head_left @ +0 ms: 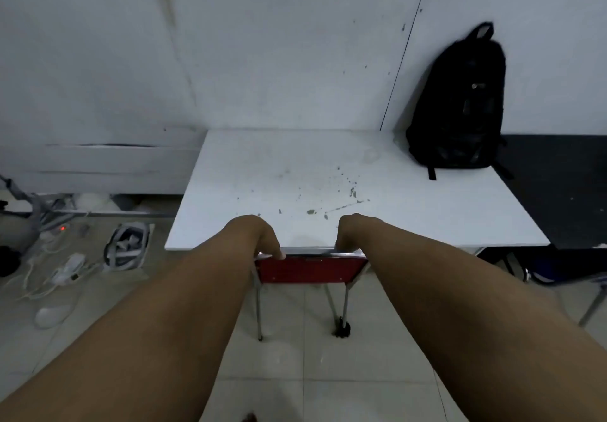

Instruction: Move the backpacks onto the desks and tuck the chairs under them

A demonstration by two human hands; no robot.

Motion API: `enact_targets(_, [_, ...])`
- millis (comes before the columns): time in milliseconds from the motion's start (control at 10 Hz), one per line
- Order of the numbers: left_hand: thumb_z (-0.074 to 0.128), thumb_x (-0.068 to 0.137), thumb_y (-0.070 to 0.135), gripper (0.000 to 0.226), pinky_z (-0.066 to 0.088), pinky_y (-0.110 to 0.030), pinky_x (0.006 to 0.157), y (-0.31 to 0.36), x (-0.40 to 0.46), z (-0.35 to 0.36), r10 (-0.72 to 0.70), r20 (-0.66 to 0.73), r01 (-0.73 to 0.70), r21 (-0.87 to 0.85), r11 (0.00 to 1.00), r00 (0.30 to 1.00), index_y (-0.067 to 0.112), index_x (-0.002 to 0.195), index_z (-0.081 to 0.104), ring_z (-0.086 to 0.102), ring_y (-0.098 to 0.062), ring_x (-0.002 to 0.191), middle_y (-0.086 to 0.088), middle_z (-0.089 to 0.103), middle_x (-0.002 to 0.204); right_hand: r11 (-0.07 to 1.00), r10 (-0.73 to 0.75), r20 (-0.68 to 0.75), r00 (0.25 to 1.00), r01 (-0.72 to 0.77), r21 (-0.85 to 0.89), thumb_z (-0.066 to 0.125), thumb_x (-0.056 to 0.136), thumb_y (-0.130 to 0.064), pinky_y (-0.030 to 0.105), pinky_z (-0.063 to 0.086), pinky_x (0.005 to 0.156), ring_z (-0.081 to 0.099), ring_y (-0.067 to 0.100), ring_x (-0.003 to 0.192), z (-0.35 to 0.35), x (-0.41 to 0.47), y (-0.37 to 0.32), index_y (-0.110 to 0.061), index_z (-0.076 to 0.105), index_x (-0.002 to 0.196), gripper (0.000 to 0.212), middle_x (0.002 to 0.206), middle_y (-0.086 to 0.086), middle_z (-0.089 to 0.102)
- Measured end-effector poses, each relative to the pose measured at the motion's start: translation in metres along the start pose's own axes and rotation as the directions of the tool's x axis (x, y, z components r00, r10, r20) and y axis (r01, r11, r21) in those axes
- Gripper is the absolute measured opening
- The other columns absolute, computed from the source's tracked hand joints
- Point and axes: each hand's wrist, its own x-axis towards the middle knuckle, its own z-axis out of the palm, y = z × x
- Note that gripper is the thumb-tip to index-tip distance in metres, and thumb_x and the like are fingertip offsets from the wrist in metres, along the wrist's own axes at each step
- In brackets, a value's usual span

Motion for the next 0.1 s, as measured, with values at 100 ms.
enact_targets(100, [0.058, 0.090, 0.057, 0.070, 0.048, -0.037, 0.098, -0.0052, -0.0294, -0.0212, -0.022, -0.063, 0.017, -0.069, 0.997, 0.998, 0.012, 0.143, 0.045, 0.060, -0.027, 0.116, -0.011, 0.056, 0.136, 0.999, 0.032, 0.055, 0.998, -0.033, 0.030, 0.057, 0.092, -0.030, 0.028, 0.046, 0.071, 0.062, 0.024, 0.085, -0.0393, -0.0230, -0.0032, -0.016, 0.063, 0.114, 0.027, 0.116, 0.003, 0.069])
